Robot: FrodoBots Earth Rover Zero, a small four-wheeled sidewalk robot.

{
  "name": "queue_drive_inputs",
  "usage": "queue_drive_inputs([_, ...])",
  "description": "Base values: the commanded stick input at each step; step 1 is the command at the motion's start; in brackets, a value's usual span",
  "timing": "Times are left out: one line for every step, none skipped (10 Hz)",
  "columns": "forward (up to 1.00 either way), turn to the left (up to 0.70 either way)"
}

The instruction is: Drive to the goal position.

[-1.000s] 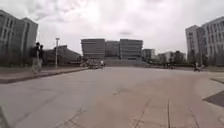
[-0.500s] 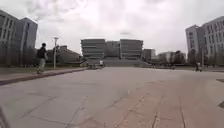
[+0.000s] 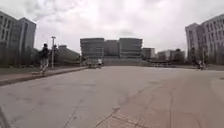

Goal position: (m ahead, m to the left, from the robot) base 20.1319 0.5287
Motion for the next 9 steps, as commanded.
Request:
queue_drive_inputs([0.70, 0.00])
queue_drive_inputs([0.70, 0.00])
queue_drive_inputs([0.70, 0.00])
queue_drive_inputs([0.70, 0.00])
queue_drive_inputs([0.70, 0.00])
queue_drive_inputs([0.70, 0.00])
queue_drive_inputs([0.70, 0.00])
queue_drive_inputs([0.70, 0.00])
queue_drive_inputs([0.70, 0.00])
